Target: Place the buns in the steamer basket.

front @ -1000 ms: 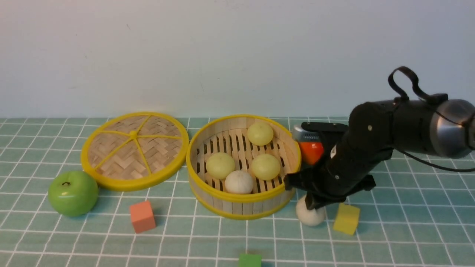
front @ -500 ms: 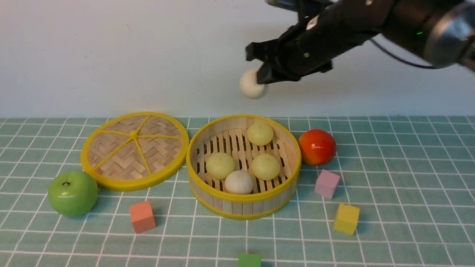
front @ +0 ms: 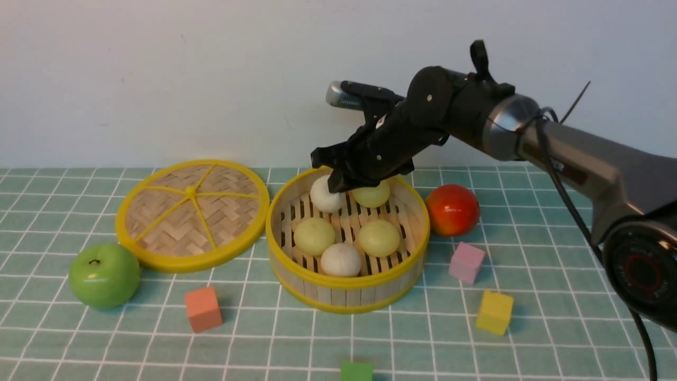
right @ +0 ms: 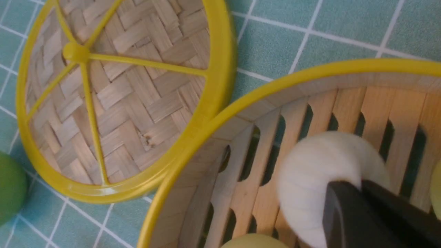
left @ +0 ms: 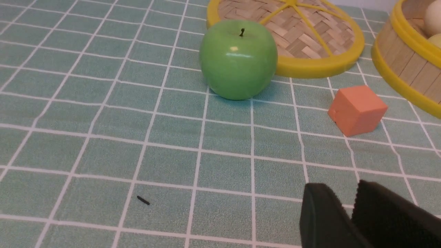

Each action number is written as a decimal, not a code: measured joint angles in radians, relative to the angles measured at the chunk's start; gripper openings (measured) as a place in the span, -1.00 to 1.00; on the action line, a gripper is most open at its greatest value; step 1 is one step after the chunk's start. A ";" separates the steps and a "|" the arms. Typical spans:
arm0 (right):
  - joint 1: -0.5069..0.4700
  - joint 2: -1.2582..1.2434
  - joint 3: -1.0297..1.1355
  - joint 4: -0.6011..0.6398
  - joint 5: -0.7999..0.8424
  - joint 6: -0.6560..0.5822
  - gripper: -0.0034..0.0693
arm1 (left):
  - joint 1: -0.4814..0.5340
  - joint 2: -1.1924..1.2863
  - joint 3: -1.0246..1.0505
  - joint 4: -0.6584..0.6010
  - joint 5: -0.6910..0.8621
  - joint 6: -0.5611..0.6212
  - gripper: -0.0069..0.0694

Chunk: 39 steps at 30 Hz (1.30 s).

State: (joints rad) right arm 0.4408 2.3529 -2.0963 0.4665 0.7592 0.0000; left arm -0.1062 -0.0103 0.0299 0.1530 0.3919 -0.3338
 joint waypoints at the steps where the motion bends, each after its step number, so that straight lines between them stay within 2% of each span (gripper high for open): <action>1: 0.000 0.001 0.000 0.000 -0.004 0.000 -0.76 | 0.000 0.000 0.000 0.001 0.000 0.000 -0.39; 3: 0.000 0.001 -0.001 0.000 -0.008 0.000 -0.68 | 0.000 0.000 0.000 0.002 0.000 0.000 -0.39; 6: 0.000 0.001 -0.015 0.004 0.000 0.000 -0.41 | 0.000 0.000 0.000 0.002 0.000 0.000 -0.39; 7: 0.000 0.001 -0.022 0.004 0.013 0.000 -0.31 | 0.000 0.000 0.000 0.002 0.000 0.000 -0.39; 8: 0.000 -0.001 -0.040 0.002 0.044 0.000 -0.12 | 0.000 0.000 0.000 0.002 0.000 0.000 -0.39; 10: 0.000 -0.013 -0.062 -0.010 0.108 0.000 0.08 | 0.000 0.000 0.000 0.002 0.000 0.000 -0.39; 13: 0.001 -0.082 -0.074 -0.072 0.232 0.014 0.19 | 0.000 0.000 0.000 0.002 0.000 0.000 -0.39; 16: 0.001 -0.166 -0.078 -0.139 0.323 0.043 0.11 | 0.000 0.000 0.000 0.002 0.000 0.000 -0.38; 18: 0.001 -0.266 -0.083 -0.223 0.421 0.059 -0.13 | 0.000 0.000 0.000 0.002 0.000 0.000 -0.37; 22: 0.001 -0.455 -0.079 -0.311 0.484 0.069 -0.80 | 0.000 0.000 0.000 0.002 0.000 0.000 -0.36; 24: 0.001 -0.534 -0.045 -0.323 0.487 0.082 -0.93 | 0.000 0.000 0.000 0.003 0.000 0.000 -0.36; 26: 0.001 -0.586 -0.017 -0.323 0.488 0.093 -0.94 | 0.000 0.000 0.000 0.003 0.000 0.000 -0.36; 31: 0.001 -0.772 0.220 -0.330 0.494 0.114 -0.95 | 0.000 0.000 0.000 0.003 0.000 0.000 -0.36; 35: 0.001 -0.909 0.484 -0.362 0.499 0.072 -0.95 | 0.000 0.000 0.000 0.003 0.000 0.000 -0.36; 39: 0.001 -0.970 0.648 -0.370 0.501 0.051 -0.94 | 0.000 0.000 0.000 0.003 0.000 0.000 -0.36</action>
State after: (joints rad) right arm 0.4418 1.3826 -1.4479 0.0961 1.2602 0.0514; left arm -0.1062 -0.0103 0.0299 0.1561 0.3919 -0.3338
